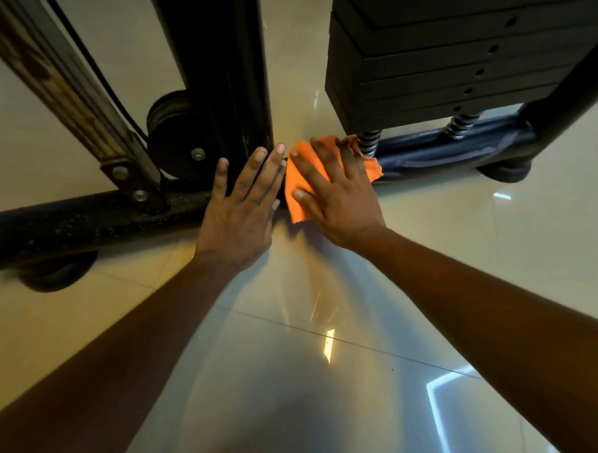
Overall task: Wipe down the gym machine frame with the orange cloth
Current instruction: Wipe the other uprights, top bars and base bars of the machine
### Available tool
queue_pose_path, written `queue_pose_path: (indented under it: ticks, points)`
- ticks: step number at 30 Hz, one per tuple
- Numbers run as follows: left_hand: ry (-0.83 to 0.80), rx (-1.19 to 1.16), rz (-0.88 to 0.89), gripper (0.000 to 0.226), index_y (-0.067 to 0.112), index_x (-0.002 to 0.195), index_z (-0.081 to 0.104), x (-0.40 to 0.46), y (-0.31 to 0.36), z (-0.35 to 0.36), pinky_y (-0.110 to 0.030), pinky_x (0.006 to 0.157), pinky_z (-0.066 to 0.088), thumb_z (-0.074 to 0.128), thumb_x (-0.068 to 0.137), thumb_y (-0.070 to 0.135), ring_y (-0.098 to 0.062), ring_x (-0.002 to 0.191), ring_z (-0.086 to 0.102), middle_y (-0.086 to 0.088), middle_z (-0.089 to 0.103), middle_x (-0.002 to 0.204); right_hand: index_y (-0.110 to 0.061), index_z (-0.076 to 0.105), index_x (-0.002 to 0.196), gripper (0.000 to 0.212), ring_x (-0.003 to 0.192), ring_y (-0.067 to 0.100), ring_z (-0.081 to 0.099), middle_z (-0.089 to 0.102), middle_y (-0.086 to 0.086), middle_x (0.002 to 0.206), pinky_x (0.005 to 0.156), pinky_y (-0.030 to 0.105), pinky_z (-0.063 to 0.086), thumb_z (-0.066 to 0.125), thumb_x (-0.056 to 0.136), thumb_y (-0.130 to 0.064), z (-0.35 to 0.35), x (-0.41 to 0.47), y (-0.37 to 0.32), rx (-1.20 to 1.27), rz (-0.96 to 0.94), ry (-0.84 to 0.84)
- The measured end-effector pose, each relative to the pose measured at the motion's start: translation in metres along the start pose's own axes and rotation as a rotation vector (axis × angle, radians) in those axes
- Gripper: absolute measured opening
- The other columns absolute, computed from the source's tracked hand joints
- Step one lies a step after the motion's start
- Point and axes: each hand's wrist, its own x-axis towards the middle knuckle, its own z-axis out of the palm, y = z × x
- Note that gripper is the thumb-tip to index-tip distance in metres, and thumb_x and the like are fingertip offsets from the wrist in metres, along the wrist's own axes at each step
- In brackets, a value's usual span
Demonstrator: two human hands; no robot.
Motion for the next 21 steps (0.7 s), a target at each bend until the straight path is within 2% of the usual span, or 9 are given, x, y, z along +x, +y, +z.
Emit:
queue_pose_path:
  ticks: [4,6,8,11,12,13,16,19,21]
  points:
    - [-0.111,0.030,-0.012,0.069,0.015,0.173,0.008,0.001,0.008,-0.010,-0.064,0.126,-0.018,0.034,0.113,0.039,-0.029,0.161,-0.031,-0.007,-0.022,0.178,-0.031,0.020,0.174,0.074,0.167,0.038,0.007,0.015,0.004,0.182,0.126,0.064,0.029,0.058,0.111,-0.037,-0.027,-0.016,0.009,0.067,-0.021,-0.091]
    - [-0.188,0.029,-0.033,0.069,0.013,0.172,0.013,0.003,0.018,-0.019,-0.068,0.125,-0.017,0.032,0.113,0.043,-0.030,0.162,-0.028,-0.010,-0.020,0.179,-0.027,0.030,0.172,0.065,0.167,0.035,0.009,0.021,0.005,0.181,0.125,0.063,0.031,0.049,0.110,-0.037,-0.040,-0.027,0.012,0.108,-0.010,-0.139]
    - [-0.250,-0.023,-0.056,0.069,0.012,0.170,0.019,0.005,0.031,-0.029,-0.069,0.126,-0.015,0.032,0.112,0.046,-0.029,0.164,-0.023,-0.011,-0.010,0.180,-0.022,0.046,0.165,0.058,0.165,0.034,0.022,0.035,0.008,0.175,0.124,0.059,0.037,0.037,0.112,-0.043,-0.052,-0.040,0.013,0.158,-0.012,-0.118]
    - [-0.308,-0.179,-0.055,0.066,0.013,0.167,0.030,0.008,0.047,-0.042,-0.060,0.132,-0.007,0.038,0.111,0.045,-0.031,0.167,-0.010,-0.012,0.012,0.179,-0.025,0.068,0.137,0.038,0.150,0.027,0.047,0.053,-0.006,0.159,0.111,0.052,0.054,0.040,0.113,-0.036,-0.066,-0.063,0.020,0.256,0.055,-0.083]
    - [-0.318,-0.264,-0.052,0.064,0.012,0.166,0.033,0.010,0.051,-0.045,-0.057,0.134,-0.003,0.041,0.111,0.043,-0.031,0.167,-0.004,-0.012,0.019,0.177,-0.027,0.070,0.126,0.032,0.143,0.025,0.051,0.055,-0.011,0.152,0.107,0.050,0.056,0.041,0.112,-0.033,-0.073,-0.071,0.025,0.255,0.069,-0.074]
    - [-0.324,-0.361,-0.063,0.063,0.012,0.166,0.035,0.013,0.055,-0.048,-0.054,0.135,0.001,0.044,0.111,0.042,-0.030,0.167,0.003,-0.012,0.025,0.175,-0.027,0.070,0.124,0.029,0.143,0.025,0.051,0.054,-0.011,0.155,0.109,0.049,0.055,0.043,0.112,-0.031,-0.080,-0.078,0.030,0.246,0.083,-0.075]
    - [-0.313,-0.577,-0.131,0.061,0.012,0.164,0.040,0.028,0.067,-0.057,-0.050,0.135,0.011,0.051,0.110,0.038,-0.029,0.162,0.023,-0.010,0.038,0.168,-0.026,0.070,0.138,0.031,0.156,0.027,0.041,0.043,-0.004,0.171,0.122,0.048,0.044,0.050,0.114,-0.029,-0.100,-0.093,0.054,0.194,0.123,-0.073]
    - [-0.297,-0.660,-0.192,0.059,0.013,0.161,0.043,0.043,0.077,-0.063,-0.050,0.133,0.019,0.055,0.109,0.037,-0.030,0.158,0.031,-0.010,0.044,0.164,-0.030,0.065,0.146,0.035,0.155,0.028,0.042,0.044,-0.003,0.170,0.118,0.049,0.047,0.051,0.113,-0.032,-0.113,-0.101,0.073,0.174,0.179,-0.049]
    - [-0.290,-0.675,-0.211,0.058,0.013,0.160,0.044,0.053,0.082,-0.062,-0.051,0.132,0.020,0.056,0.109,0.036,-0.030,0.156,0.034,-0.010,0.046,0.162,-0.032,0.056,0.157,0.043,0.156,0.029,0.040,0.041,0.000,0.172,0.119,0.048,0.044,0.052,0.114,-0.034,-0.115,-0.104,0.081,0.172,0.222,-0.038]
